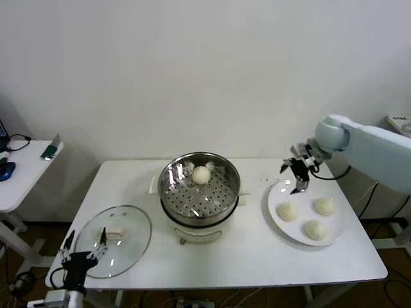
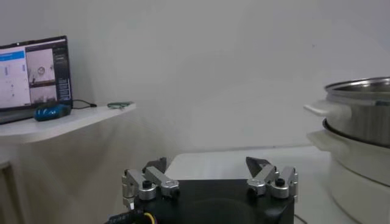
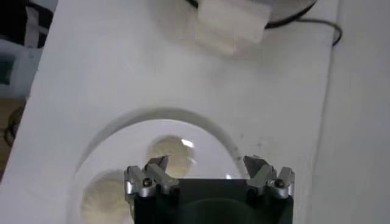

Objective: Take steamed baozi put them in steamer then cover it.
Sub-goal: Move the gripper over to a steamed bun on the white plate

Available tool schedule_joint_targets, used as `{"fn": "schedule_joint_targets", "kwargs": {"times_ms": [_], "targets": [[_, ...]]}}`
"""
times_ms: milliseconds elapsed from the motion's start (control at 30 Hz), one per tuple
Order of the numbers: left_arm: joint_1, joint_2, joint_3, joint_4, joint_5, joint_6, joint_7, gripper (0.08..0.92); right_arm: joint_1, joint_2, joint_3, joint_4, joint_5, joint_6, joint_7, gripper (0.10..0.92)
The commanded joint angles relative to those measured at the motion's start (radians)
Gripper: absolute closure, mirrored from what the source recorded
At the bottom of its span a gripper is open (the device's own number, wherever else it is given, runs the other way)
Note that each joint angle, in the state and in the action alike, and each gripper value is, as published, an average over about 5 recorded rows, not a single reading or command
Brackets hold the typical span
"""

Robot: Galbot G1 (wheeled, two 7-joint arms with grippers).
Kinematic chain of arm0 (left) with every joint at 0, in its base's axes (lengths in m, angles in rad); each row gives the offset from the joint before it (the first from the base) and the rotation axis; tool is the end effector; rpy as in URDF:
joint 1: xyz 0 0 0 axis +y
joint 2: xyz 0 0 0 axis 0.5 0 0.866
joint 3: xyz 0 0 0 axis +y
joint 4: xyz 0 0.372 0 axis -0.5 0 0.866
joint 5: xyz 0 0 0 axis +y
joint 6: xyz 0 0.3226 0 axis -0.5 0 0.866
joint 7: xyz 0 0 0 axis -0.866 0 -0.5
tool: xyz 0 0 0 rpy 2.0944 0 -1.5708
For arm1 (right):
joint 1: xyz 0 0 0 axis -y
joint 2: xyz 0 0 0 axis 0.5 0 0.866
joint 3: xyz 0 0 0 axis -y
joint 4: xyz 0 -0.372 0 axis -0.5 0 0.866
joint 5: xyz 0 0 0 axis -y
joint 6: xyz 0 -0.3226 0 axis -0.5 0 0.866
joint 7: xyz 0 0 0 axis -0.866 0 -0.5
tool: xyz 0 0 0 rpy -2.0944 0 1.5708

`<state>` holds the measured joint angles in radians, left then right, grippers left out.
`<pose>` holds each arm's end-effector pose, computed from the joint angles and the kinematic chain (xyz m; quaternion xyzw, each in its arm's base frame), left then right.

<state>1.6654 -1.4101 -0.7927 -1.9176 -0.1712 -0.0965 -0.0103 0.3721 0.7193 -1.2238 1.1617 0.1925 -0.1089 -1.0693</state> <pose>0.0957 0.1216 -0.3700 0.0944 -0.9918 -0.0529 0.0675 0.5347 -0.1844 -0.1342 0.5263 -0.5351 0.5387 0.3826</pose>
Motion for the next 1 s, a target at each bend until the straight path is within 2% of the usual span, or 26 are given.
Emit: {"fn": "schedule_joint_targets", "kwargs": {"times_ms": [33, 667, 1000], "targets": [[0.008, -0.004, -0.002, -0.004, 0.004, 0.006, -0.005, 0.177, -0.233, -0.046, 0.151, -0.077, -0.088, -0.034, 0.002, 0.203], [0.011, -0.020, -0.003, 0.019, 0.021, 0.000, -0.003, 0.177, -0.351, 0.159, 0.327, -0.320, -0.190, 0.025, 0.011, 0.203], [-0.001, -0.022, -0.003, 0.033, 0.025, 0.001, -0.004, 0.177, -0.341, 0.197, 0.313, -0.359, -0.194, 0.045, -0.025, 0.204]]}}
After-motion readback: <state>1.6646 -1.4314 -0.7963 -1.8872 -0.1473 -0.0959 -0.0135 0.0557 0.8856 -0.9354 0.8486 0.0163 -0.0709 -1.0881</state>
